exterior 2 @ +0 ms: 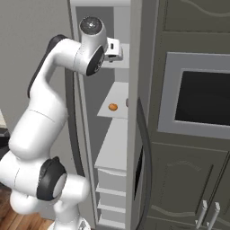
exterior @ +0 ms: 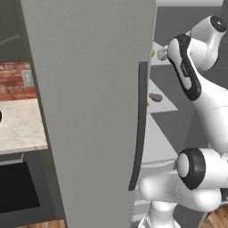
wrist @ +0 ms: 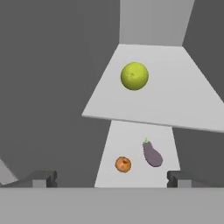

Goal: Take the eggplant, tangerine, and pear from the freezer and place them in the bowl on the counter.

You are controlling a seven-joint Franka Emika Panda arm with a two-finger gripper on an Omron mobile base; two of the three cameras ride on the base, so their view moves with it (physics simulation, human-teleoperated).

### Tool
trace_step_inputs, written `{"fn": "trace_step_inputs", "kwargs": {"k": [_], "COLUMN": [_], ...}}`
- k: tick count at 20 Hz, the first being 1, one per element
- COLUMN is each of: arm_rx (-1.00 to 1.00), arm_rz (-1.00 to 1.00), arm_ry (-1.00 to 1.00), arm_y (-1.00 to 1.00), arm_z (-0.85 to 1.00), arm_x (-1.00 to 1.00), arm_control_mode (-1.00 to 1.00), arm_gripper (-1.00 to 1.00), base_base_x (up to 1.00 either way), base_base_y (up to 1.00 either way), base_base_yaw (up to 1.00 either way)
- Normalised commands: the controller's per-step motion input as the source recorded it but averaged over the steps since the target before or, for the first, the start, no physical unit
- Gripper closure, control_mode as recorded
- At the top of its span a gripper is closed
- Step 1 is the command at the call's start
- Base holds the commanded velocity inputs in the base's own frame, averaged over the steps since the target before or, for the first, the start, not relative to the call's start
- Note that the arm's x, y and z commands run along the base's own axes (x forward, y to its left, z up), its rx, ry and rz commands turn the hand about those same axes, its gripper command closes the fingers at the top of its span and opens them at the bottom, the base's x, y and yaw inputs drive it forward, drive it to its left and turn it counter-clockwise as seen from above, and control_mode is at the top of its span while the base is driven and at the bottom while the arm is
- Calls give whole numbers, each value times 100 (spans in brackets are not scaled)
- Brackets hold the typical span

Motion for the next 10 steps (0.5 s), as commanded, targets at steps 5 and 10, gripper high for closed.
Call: {"fn": "trace_step_inputs", "kwargs": {"k": [5,10], "arm_rx": [1,3], "arm_rz": [5,6], "arm_ry": [0,0], "arm_y": [-4,-15], "arm_z": [0,0], "arm_x": [50,44], "arm_control_mode": [-100,-100], "arm_gripper": [-100,-100], "base_base_x": [0,0], "base_base_y": [0,0], "base_base_yaw": [0,0]}}
